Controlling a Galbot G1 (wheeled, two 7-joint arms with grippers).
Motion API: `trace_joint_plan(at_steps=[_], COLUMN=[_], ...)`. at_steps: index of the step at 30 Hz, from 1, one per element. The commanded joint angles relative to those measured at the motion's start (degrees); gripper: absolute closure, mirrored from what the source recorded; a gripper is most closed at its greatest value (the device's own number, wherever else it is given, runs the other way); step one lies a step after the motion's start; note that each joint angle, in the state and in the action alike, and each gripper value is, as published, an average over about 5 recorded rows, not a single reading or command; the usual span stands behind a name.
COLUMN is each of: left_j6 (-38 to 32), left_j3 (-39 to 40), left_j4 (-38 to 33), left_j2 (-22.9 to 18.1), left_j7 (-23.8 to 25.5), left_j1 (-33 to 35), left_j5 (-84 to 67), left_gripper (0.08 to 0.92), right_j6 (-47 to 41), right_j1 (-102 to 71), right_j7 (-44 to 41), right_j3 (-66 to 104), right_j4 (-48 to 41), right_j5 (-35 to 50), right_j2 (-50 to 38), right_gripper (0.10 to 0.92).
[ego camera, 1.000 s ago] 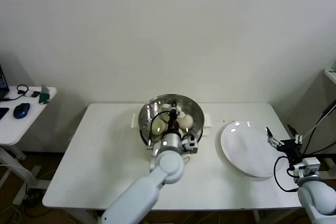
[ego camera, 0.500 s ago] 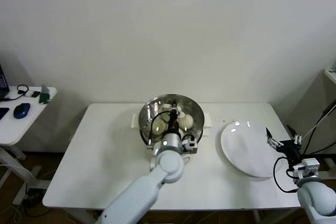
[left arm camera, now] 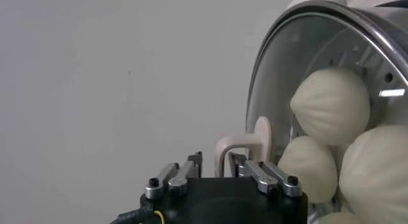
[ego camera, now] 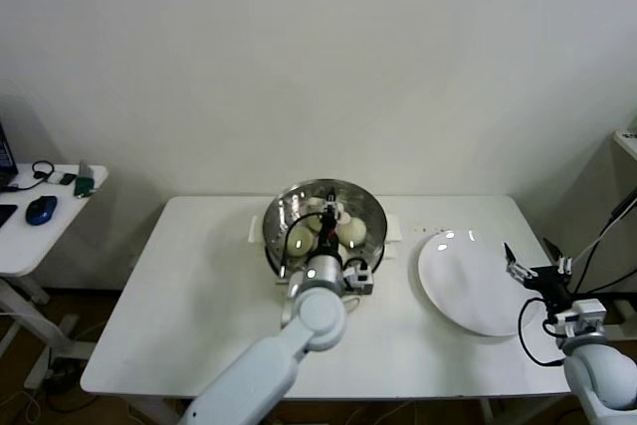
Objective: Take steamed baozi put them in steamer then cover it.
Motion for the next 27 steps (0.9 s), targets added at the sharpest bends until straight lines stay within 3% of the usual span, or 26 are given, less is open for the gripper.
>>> trace_joint_plan(at_steps=[1, 13, 16, 22, 27], left_j6=[2.9, 2.9, 2.8, 2.2, -1.9], left_j3=[0.0, -1.5, -2.3, -6.6, -13.6], left_j4=[-6.0, -13.8, -16.1, -21.0, -24.0], left_j2=[1.9, 7.4, 9.1, 12.4, 13.6], left_j7=[0.6, 0.7, 0.7, -1.6, -12.6], left_j1=[0.6, 4.8, 6.5, 11.6, 16.1], left_j5=[-1.4, -3.3, -3.7, -6.7, -19.6], left_gripper=[0.59, 0.246, 0.192, 0.177, 0.177], right_j6=[-4.6, -6.7, -6.9, -6.7, -6.4], right_j1=[-0.2, -0.6, -0.6, -0.6, -0.8], right_j7=[0.7, 1.1, 1.2, 0.9, 0.4], right_j3=[0.1, 0.6, 0.6, 0.5, 0.6], right_j4=[1.0, 1.8, 1.8, 1.9, 2.4], right_j5=[0.7, 1.4, 1.2, 1.0, 0.6], right_j2=[0.1, 0.8, 0.9, 0.9, 0.9], right_gripper=[0.203, 0.203, 0.203, 0.203, 0.203])
